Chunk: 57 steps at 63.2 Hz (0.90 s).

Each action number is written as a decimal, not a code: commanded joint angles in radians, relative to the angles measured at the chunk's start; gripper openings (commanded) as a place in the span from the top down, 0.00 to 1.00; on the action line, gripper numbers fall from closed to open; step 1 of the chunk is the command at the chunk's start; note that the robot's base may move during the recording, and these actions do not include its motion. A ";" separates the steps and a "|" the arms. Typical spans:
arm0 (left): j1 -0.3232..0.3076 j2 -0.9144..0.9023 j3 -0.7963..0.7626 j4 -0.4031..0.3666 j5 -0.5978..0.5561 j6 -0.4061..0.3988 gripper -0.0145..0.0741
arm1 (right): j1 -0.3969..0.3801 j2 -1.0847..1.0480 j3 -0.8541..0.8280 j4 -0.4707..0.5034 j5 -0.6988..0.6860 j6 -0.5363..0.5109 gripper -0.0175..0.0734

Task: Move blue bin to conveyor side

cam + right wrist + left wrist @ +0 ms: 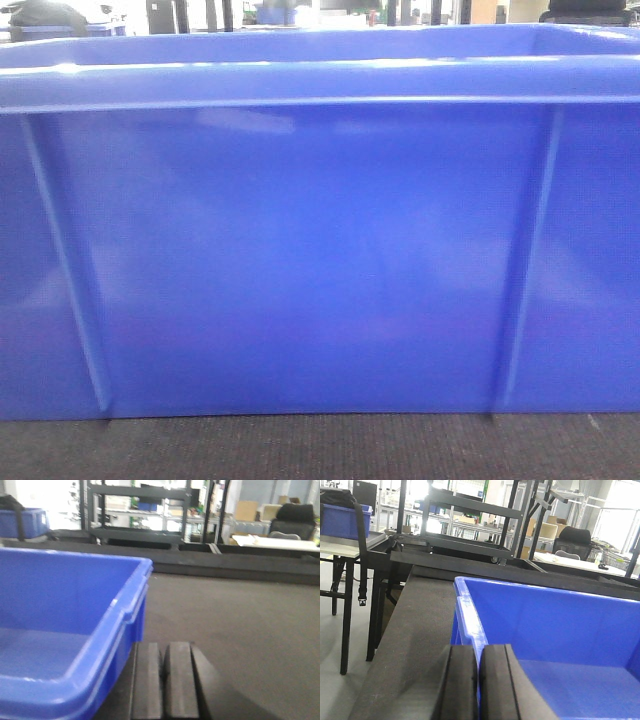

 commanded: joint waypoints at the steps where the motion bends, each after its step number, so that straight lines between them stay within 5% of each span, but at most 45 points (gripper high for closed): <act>1: -0.006 -0.004 0.001 0.003 -0.015 0.000 0.82 | -0.041 -0.006 0.054 0.040 -0.094 -0.030 0.90; 10: -0.006 -0.004 0.001 0.003 -0.015 0.000 0.82 | -0.051 -0.006 0.151 0.082 -0.205 -0.030 0.90; 57: -0.006 -0.004 0.001 0.003 -0.015 0.000 0.82 | -0.051 -0.006 0.151 0.087 -0.214 -0.055 0.90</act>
